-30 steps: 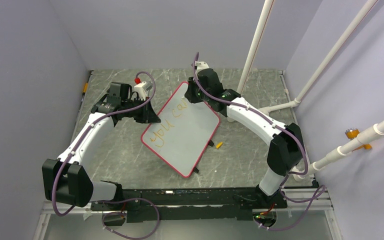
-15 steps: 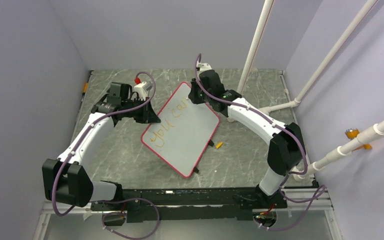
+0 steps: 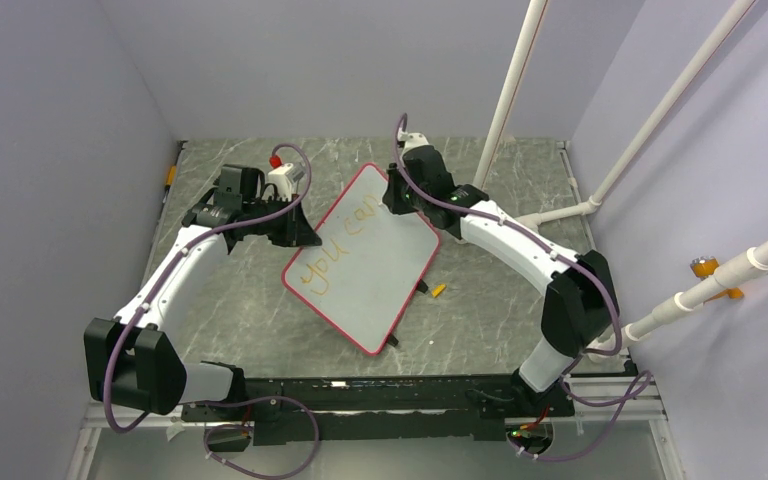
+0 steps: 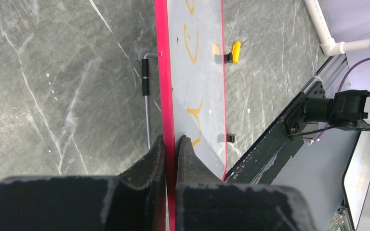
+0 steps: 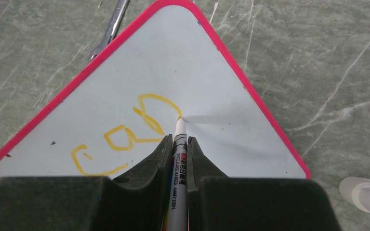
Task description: Write a sentence on the whiteboard
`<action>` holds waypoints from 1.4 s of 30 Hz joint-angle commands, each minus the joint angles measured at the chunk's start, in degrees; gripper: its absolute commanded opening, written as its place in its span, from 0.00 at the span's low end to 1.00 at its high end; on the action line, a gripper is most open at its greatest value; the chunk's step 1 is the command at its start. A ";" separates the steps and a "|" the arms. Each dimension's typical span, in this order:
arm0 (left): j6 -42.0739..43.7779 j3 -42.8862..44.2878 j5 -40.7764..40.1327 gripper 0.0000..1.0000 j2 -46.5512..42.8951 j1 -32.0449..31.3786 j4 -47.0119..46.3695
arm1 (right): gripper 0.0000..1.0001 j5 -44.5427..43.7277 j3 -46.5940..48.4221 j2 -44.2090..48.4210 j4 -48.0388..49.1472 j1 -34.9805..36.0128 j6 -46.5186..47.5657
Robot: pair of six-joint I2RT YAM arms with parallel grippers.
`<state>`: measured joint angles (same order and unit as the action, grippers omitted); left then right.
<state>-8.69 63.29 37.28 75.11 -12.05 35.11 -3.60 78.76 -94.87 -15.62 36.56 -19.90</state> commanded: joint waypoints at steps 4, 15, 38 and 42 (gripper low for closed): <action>5.48 0.48 -3.80 0.00 -1.67 -0.87 -2.07 | 0.00 -1.20 0.05 7.28 -3.01 0.23 0.39; 5.70 -0.16 -6.48 0.00 -2.50 -1.04 -2.35 | 0.00 1.43 -5.90 18.88 -5.13 0.27 0.45; 5.57 -1.06 -10.97 0.00 -3.57 -1.04 -2.98 | 0.00 9.03 -22.50 32.11 -0.86 10.49 1.72; 5.39 -0.89 -11.21 0.00 -3.64 -1.04 -3.02 | 0.00 7.19 -24.04 32.52 1.62 16.61 3.89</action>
<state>-8.86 62.63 33.67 72.99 -13.10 34.92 4.54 55.68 -64.10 -19.51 48.64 -18.70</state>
